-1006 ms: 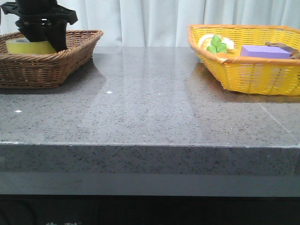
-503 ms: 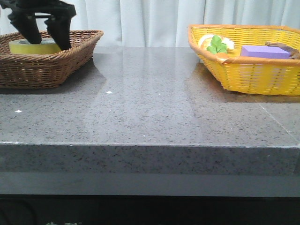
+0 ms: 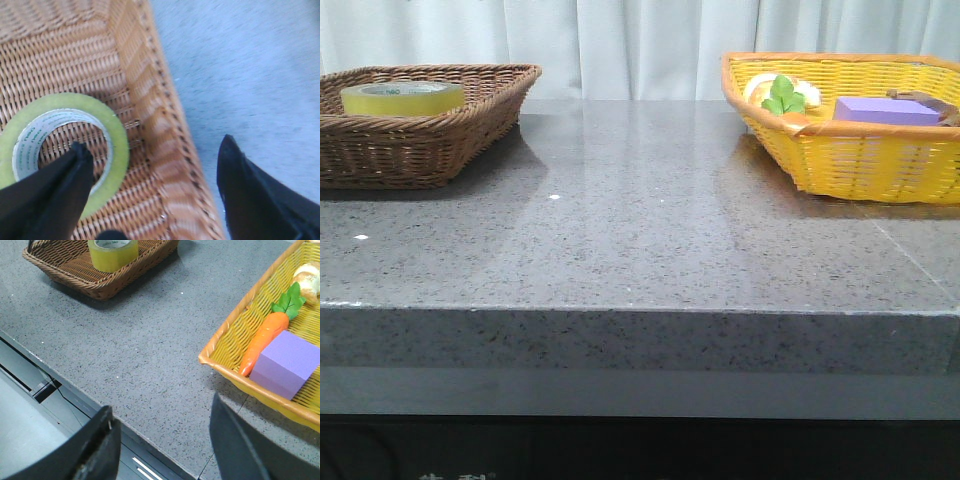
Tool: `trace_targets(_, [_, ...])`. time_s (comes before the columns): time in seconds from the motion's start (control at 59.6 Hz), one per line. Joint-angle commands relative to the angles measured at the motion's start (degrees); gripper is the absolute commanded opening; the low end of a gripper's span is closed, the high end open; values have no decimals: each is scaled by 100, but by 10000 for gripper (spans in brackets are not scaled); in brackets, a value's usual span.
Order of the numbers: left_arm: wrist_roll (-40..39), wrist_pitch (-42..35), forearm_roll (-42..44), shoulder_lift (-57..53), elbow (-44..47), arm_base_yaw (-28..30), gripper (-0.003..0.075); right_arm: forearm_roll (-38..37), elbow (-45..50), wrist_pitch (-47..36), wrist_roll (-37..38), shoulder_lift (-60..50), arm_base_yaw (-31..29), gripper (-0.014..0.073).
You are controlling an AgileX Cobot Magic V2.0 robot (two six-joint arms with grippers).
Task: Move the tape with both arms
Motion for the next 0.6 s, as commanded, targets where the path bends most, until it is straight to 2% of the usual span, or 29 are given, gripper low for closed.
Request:
trace_targets(0.0, [-57, 21, -126, -753, 76, -169, 513, 25, -142, -474, -44, 6, -20, 428])
trace_targets(0.285, [-57, -86, -81, -2122, 1579, -821, 512, 25, -142, -474, -44, 6, -20, 428])
trace_targets(0.587, [-57, -1234, -33, -3754, 3722, -1509, 512, 25, -142, -474, -44, 6, -20, 428])
